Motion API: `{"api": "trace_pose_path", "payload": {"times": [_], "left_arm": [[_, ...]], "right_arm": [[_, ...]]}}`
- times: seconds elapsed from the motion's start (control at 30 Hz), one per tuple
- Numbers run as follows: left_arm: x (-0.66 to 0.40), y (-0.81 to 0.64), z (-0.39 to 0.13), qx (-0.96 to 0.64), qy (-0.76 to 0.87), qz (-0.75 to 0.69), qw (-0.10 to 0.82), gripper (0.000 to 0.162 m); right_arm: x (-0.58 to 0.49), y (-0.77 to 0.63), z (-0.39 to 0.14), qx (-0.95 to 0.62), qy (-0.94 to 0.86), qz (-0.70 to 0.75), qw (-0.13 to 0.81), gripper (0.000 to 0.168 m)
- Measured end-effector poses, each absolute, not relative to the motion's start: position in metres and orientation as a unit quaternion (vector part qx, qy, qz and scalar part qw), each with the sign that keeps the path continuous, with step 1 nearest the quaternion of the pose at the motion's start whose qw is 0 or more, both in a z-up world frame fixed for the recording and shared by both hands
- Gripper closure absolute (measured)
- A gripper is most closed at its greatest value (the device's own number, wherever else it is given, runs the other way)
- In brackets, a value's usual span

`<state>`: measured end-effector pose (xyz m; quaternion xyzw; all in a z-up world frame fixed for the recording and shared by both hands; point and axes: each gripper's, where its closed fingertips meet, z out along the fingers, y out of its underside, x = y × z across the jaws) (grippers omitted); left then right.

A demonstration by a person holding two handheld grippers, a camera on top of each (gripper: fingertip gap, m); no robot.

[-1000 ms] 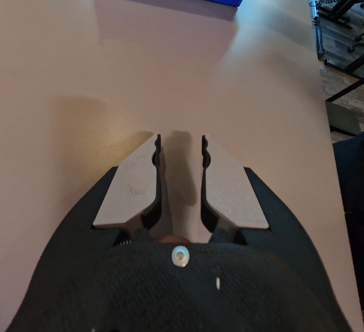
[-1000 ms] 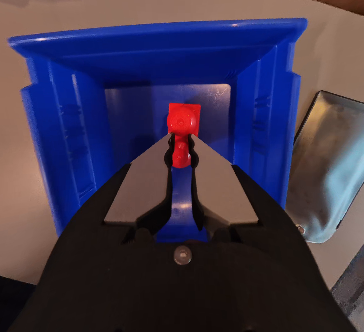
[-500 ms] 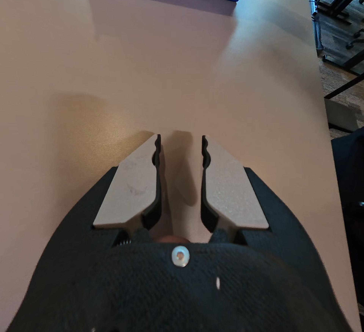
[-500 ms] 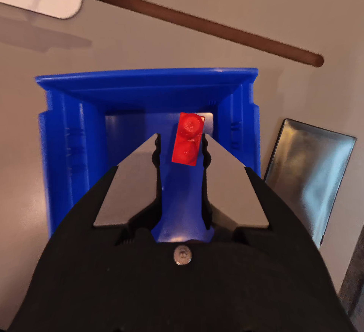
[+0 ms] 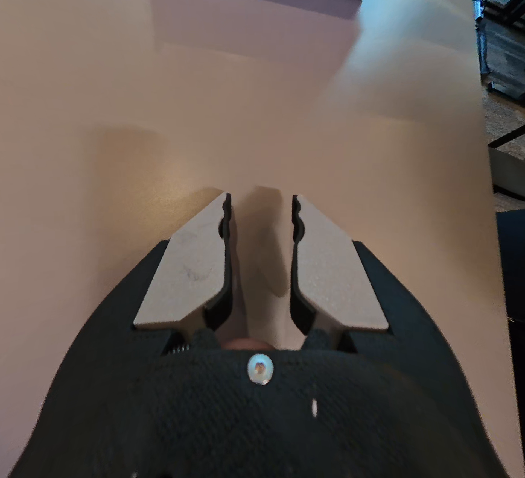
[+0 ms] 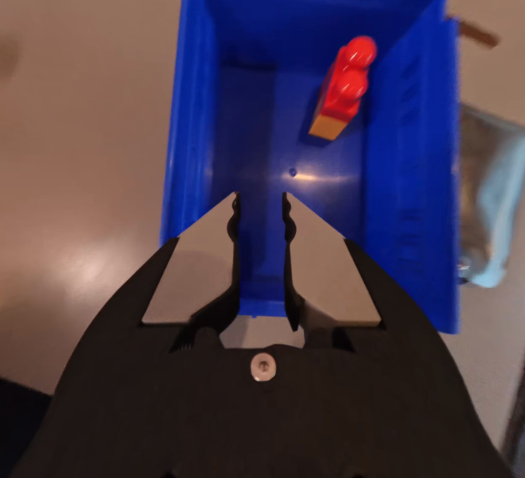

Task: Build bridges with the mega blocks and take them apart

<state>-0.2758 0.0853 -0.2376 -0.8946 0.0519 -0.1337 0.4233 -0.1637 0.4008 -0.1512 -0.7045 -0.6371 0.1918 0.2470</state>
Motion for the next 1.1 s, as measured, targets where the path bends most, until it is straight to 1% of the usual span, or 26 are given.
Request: {"api": "trace_pose_path", "payload": {"times": [0.17, 0.2, 0.23, 0.37, 0.43, 0.5, 0.57, 0.67, 0.73, 0.8, 0.87, 0.97, 1.1], "left_arm": [[-0.278, 0.086, -0.237, -0.894, 0.045, -0.131, 0.426, 0.119], [-0.279, 0.086, -0.236, -0.893, 0.041, -0.133, 0.428, 0.119], [-0.279, 0.086, -0.236, -0.892, 0.038, -0.137, 0.430, 0.119], [-0.281, 0.086, -0.231, -0.885, 0.031, -0.144, 0.442, 0.119], [-0.280, 0.086, -0.231, -0.885, 0.033, -0.143, 0.442, 0.119], [-0.280, 0.085, -0.233, -0.887, 0.037, -0.141, 0.438, 0.119], [-0.278, 0.085, -0.234, -0.890, 0.043, -0.137, 0.434, 0.119], [-0.277, 0.085, -0.236, -0.893, 0.048, -0.129, 0.430, 0.119], [-0.278, 0.086, -0.236, -0.892, 0.047, -0.126, 0.432, 0.119], [-0.280, 0.087, -0.233, -0.888, 0.047, -0.124, 0.441, 0.118], [-0.284, 0.088, -0.228, -0.882, 0.046, -0.113, 0.455, 0.118], [-0.294, 0.089, -0.223, -0.875, 0.036, -0.096, 0.474, 0.118], [-0.305, 0.091, -0.215, -0.863, 0.019, -0.074, 0.500, 0.117]], "right_arm": [[-0.171, 0.364, -0.185, -0.704, -0.638, 0.234, 0.205, 0.146], [-0.178, 0.358, -0.187, -0.704, -0.636, 0.242, 0.205, 0.162], [-0.186, 0.355, -0.187, -0.703, -0.633, 0.247, 0.211, 0.168], [-0.216, 0.338, -0.173, -0.692, -0.628, 0.273, 0.229, 0.168], [-0.224, 0.334, -0.170, -0.686, -0.637, 0.261, 0.237, 0.168], [-0.231, 0.338, -0.159, -0.684, -0.633, 0.246, 0.266, 0.152], [-0.241, 0.335, -0.133, -0.673, -0.618, 0.265, 0.308, 0.149], [-0.265, 0.299, -0.085, -0.608, -0.613, 0.335, 0.377, 0.138], [-0.284, 0.255, -0.069, -0.547, -0.636, 0.380, 0.390, 0.134], [-0.306, 0.211, -0.072, -0.500, -0.660, 0.413, 0.379, 0.130], [-0.330, 0.183, -0.090, -0.479, -0.676, 0.421, 0.368, 0.120], [-0.359, 0.160, -0.118, -0.469, -0.673, 0.444, 0.362, 0.112], [-0.372, 0.143, -0.153, -0.463, -0.659, 0.484, 0.343, 0.106]]}}
